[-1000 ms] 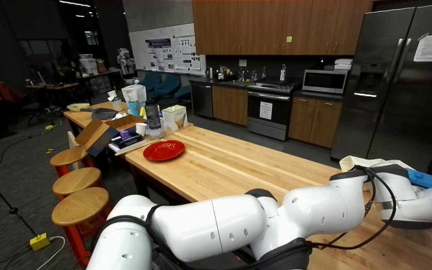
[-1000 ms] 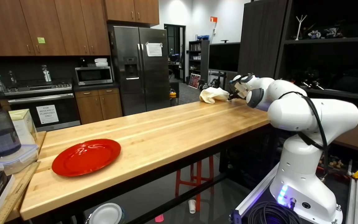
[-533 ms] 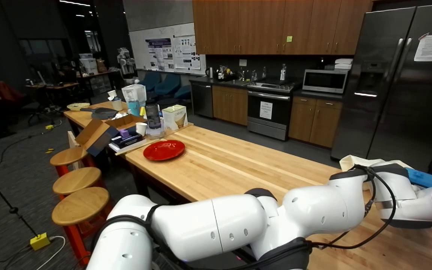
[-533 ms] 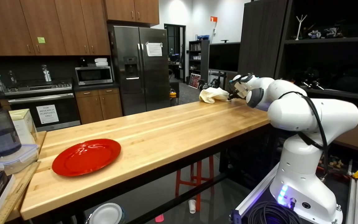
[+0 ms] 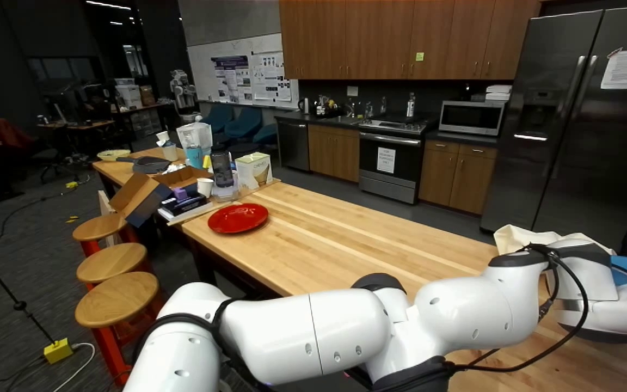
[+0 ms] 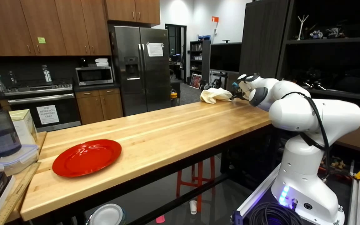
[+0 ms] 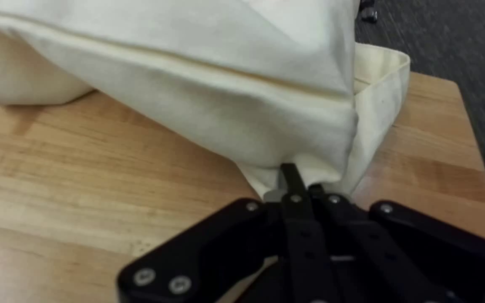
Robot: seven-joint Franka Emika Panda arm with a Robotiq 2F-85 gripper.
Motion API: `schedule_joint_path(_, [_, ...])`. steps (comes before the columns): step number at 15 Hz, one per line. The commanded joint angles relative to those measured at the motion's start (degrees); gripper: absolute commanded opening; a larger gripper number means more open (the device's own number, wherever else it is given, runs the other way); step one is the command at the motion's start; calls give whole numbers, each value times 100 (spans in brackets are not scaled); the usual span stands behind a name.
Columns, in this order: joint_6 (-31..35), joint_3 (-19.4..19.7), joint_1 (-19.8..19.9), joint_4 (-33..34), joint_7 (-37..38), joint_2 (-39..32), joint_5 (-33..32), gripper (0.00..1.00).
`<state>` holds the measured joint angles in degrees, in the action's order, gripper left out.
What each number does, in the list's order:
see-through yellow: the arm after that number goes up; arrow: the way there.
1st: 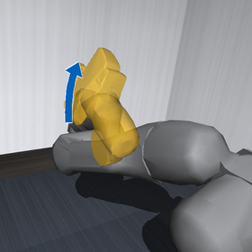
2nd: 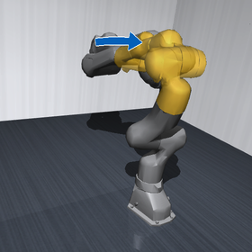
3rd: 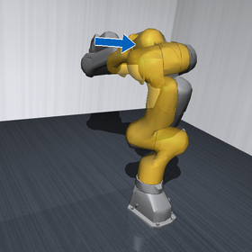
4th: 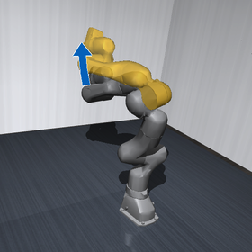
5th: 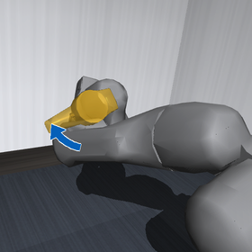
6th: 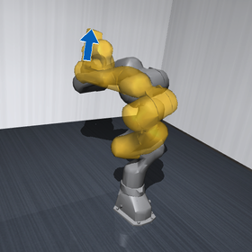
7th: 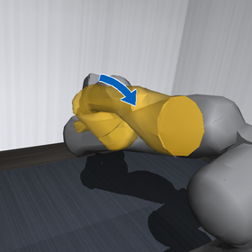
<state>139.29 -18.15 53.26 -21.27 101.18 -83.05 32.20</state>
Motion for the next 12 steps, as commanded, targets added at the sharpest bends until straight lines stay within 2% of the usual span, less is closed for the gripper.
schedule_joint_path(1, [-157,-443,268,119,-1534,-148,280,1])
schedule_joint_path(4, [-231,-608,458,-7,-2570,-95,612,1])
schedule_joint_path(8, [-405,-748,622,-23,-3516,-104,1013,1])
schedule_joint_path(11, [-568,-754,699,-32,-3893,-104,1207,1])
schedule_joint_path(12, [-453,-462,558,22,-3600,-104,1233,2])
